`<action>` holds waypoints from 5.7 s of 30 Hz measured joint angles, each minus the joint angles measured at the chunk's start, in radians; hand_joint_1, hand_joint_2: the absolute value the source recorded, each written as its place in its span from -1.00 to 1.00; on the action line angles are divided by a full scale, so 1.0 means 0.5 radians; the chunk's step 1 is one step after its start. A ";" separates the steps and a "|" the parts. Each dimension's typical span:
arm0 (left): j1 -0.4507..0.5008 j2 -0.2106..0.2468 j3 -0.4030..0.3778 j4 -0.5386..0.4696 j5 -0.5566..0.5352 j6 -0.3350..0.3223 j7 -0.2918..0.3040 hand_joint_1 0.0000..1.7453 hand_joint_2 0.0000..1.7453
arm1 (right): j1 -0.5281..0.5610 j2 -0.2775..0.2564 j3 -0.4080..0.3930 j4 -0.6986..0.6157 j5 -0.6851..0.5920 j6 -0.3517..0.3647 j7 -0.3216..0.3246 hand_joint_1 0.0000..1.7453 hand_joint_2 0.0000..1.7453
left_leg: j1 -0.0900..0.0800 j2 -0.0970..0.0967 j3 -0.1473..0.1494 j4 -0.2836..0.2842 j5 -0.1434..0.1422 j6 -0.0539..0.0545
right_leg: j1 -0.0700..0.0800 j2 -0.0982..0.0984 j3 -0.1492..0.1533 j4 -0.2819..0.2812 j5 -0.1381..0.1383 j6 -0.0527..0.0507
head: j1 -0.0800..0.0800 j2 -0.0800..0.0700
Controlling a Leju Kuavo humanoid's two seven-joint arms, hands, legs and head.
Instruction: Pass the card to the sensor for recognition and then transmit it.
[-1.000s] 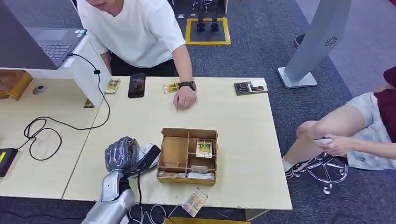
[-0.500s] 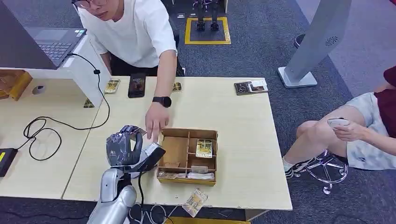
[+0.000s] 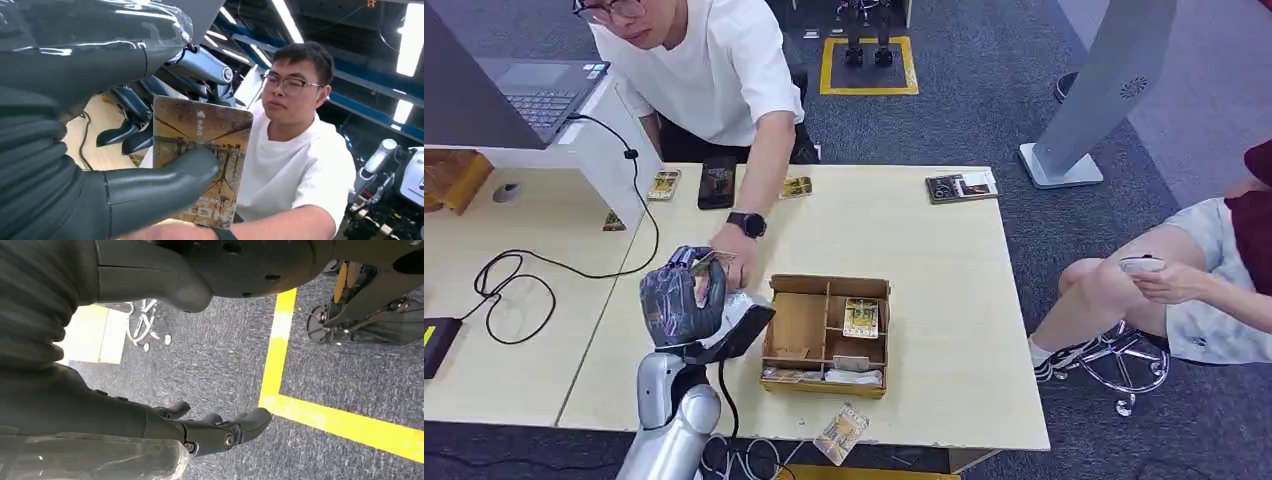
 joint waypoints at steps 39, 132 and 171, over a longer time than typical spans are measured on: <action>-0.378 0.399 -0.632 0.797 1.137 -0.615 0.627 1.00 1.00 | -0.001 -0.002 -0.015 -0.001 -0.001 0.001 -0.006 -1.00 1.00 | 0.000 0.001 0.001 0.000 0.000 0.000 | 0.000 0.001 0.000 0.000 0.000 0.000 | 0.001 0.000; -0.292 0.347 -0.323 0.611 1.586 -0.021 0.143 -1.00 1.00 | -0.002 -0.002 -0.038 -0.001 0.065 -0.065 0.000 -1.00 1.00 | 0.000 0.001 0.010 -0.001 0.000 -0.001 | 0.000 0.001 0.009 0.000 0.000 0.000 | 0.000 0.000; 0.264 0.385 -0.604 -0.422 1.561 -0.007 -0.199 -1.00 1.00 | 0.005 0.000 -0.053 -0.001 0.037 -0.082 0.027 -1.00 1.00 | 0.000 0.002 0.009 -0.001 -0.001 0.001 | 0.000 0.002 0.008 0.000 -0.002 -0.001 | -0.001 0.000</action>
